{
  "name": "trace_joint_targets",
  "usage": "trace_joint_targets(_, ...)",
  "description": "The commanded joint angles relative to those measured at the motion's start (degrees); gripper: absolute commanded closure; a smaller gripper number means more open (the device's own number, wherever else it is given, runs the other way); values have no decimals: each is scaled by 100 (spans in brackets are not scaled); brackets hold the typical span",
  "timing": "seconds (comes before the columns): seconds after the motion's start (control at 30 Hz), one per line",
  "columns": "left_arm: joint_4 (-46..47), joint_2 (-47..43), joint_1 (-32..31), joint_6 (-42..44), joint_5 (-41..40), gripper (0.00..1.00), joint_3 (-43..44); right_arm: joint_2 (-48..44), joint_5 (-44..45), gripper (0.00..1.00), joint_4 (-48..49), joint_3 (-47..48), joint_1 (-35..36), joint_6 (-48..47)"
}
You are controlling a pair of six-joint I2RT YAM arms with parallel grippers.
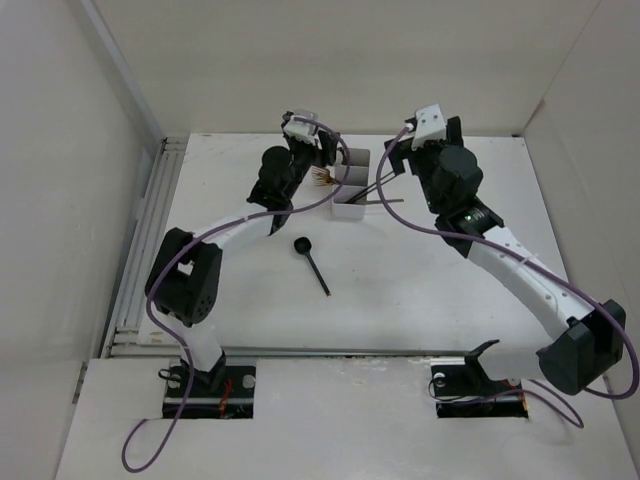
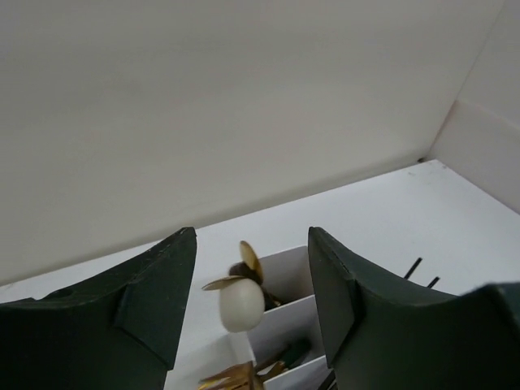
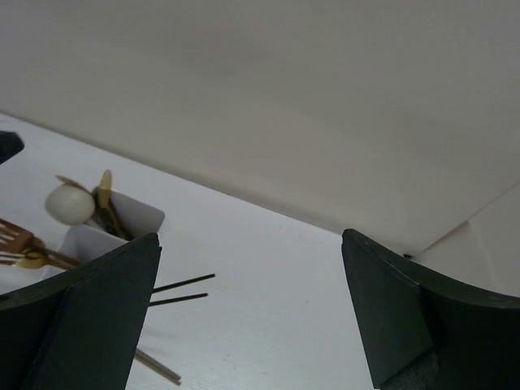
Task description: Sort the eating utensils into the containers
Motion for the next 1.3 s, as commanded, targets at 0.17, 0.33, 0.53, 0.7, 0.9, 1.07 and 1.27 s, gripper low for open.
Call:
trace_joint_targets(0.17, -1236, -1016, 475, 340, -5, 44, 117, -118, -616, 2, -194, -137, 620, 29)
trace_joint_targets(0.33, -1463, -1649, 826, 402, 136, 42, -76, 145, -1390, 8, -993, -84, 928, 152)
trace_joint_targets(0.53, -2141, -2421, 1511, 76, -599, 38, -673, 1137, -1496, 45, -1732, 178, 1604, 968)
trace_joint_targets(0.7, -2991, -3090, 1864, -143, -743, 35, -1412, 2761, -1681, 58, -2856, 1285, 1982, 1329)
trace_joint_targets(0.9, -3267, -3881, 2110, -468, -795, 34, -2211, 3459, -1654, 39, -3253, 1621, 2194, 1786)
trace_joint_targets(1.07, -3320, -4233, 2110, -468, -848, 34, -2529, 3828, -1927, 38, -3472, 1744, 2194, 1909)
trace_joint_targets(1.27, -3320, -4348, 2110, -521, -848, 34, -2722, 4092, -2147, 46, -3473, 1797, 2247, 1909)
